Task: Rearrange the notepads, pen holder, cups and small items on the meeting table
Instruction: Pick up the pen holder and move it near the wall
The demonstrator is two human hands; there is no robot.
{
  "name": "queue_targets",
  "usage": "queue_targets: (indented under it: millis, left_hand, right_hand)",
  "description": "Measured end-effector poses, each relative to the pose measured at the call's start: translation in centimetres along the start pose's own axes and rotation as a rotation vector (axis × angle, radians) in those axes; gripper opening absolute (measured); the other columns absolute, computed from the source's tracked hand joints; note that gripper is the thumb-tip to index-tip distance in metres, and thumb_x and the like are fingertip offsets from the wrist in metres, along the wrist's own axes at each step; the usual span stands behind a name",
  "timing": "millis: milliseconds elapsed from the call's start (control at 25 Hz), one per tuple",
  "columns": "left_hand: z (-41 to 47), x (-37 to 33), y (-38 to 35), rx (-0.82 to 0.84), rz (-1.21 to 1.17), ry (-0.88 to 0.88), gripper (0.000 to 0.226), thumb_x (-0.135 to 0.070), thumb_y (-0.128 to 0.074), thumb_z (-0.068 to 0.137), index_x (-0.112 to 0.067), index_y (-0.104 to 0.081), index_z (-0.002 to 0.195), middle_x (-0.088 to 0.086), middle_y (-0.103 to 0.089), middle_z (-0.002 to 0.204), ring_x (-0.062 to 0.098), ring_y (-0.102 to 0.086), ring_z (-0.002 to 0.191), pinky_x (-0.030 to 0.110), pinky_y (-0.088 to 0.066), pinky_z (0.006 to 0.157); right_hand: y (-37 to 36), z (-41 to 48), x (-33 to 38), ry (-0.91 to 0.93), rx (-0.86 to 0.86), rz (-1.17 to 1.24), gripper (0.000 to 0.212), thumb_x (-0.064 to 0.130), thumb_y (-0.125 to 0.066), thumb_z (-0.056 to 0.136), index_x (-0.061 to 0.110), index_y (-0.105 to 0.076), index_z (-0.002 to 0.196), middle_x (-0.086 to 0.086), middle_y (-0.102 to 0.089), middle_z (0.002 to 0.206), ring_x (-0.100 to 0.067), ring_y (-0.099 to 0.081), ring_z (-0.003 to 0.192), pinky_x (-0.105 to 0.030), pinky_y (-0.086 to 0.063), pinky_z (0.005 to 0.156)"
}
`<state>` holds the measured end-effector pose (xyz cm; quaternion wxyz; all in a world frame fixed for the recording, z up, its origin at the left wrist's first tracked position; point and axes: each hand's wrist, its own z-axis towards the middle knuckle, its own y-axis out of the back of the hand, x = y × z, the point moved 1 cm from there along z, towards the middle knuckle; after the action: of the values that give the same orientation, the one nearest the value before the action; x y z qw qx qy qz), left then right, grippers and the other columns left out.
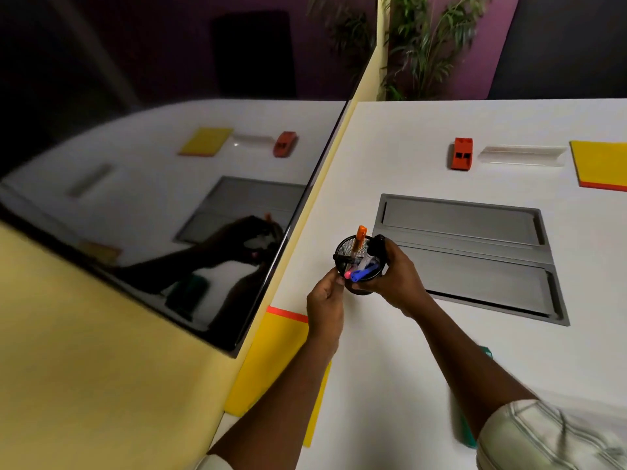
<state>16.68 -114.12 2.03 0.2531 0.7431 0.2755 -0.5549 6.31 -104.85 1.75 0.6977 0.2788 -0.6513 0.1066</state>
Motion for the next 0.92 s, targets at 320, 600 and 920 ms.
queue_targets:
  millis: [320,600,920]
  left_hand:
    - [5.7,2.3,-0.3,0.023,0.093,0.043,0.047,-0.031,-0.041,0.099,-0.024,-0.032,0.145,-0.003,-0.038,0.15,0.016,-0.036,0.137,0.028,-0.031,0.108]
    - [8.0,3.4,0.6,0.056,0.137,0.05,0.05,-0.036,-0.034,0.099,-0.031,-0.023,0.148,-0.002,-0.029,0.154,0.017,-0.032,0.141,0.027,-0.031,0.109]
    - [9.2,3.7,0.4,0.029,0.191,0.025,0.047,-0.033,-0.035,0.1,-0.029,-0.027,0.146,0.0,-0.032,0.153,0.017,-0.033,0.14,0.033,-0.033,0.113]
  right_hand:
    - [-3.1,8.1,-2.9,-0.013,-0.033,0.08,0.069,0.018,-0.091,0.055,0.042,-0.048,0.103,0.03,-0.057,0.093,0.019,-0.057,0.084,-0.001,-0.043,0.054]
    - [-5.3,13.1,-4.8,0.004,-0.092,0.063,0.079,0.019,-0.09,0.057,0.025,-0.048,0.124,0.028,-0.052,0.092,0.011,-0.054,0.08,0.0,-0.042,0.052]
    - [-6.6,16.6,-5.6,0.016,-0.122,0.067,0.074,0.022,-0.089,0.058,0.025,-0.048,0.12,0.02,-0.055,0.101,-0.005,-0.056,0.091,-0.006,-0.045,0.061]
